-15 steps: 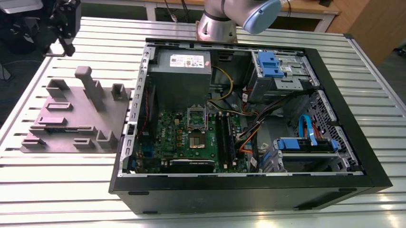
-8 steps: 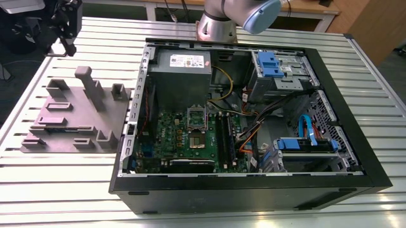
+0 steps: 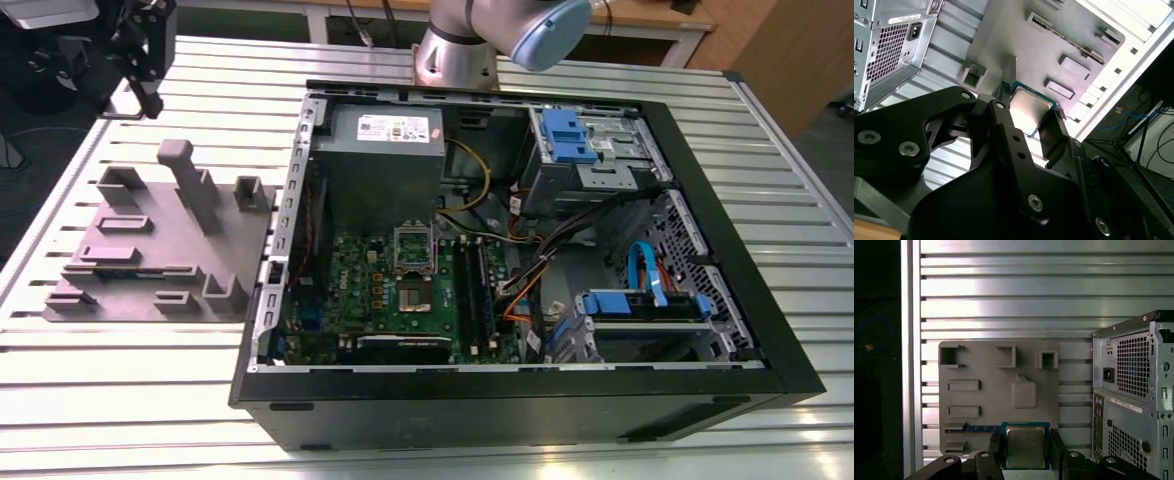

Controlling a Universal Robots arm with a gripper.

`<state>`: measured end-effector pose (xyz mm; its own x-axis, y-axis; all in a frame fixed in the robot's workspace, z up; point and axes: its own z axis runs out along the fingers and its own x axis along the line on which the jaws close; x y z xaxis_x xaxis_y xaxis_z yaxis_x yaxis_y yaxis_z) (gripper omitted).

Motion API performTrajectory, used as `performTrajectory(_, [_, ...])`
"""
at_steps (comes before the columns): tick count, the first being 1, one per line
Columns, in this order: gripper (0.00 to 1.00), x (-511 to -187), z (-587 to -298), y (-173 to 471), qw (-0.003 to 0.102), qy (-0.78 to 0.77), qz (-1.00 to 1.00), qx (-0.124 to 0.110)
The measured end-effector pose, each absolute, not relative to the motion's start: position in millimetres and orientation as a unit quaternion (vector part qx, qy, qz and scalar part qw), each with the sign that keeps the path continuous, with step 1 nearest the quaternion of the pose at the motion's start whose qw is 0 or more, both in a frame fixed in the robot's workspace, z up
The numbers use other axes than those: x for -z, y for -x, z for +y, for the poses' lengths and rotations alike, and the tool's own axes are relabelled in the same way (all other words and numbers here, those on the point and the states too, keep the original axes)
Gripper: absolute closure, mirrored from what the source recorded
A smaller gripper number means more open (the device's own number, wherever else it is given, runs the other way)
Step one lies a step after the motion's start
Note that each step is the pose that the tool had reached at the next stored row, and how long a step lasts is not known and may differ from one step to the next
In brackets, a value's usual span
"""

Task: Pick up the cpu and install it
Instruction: 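Pick up the cpu and move it towards the insertion slot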

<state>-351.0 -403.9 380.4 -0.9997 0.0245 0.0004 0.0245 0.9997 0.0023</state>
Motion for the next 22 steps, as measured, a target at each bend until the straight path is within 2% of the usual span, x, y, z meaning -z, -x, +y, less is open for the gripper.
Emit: performTrajectory(22, [0.53,-380.5,-403.9,343.5,0.000,0.012,-1.000,0.001])
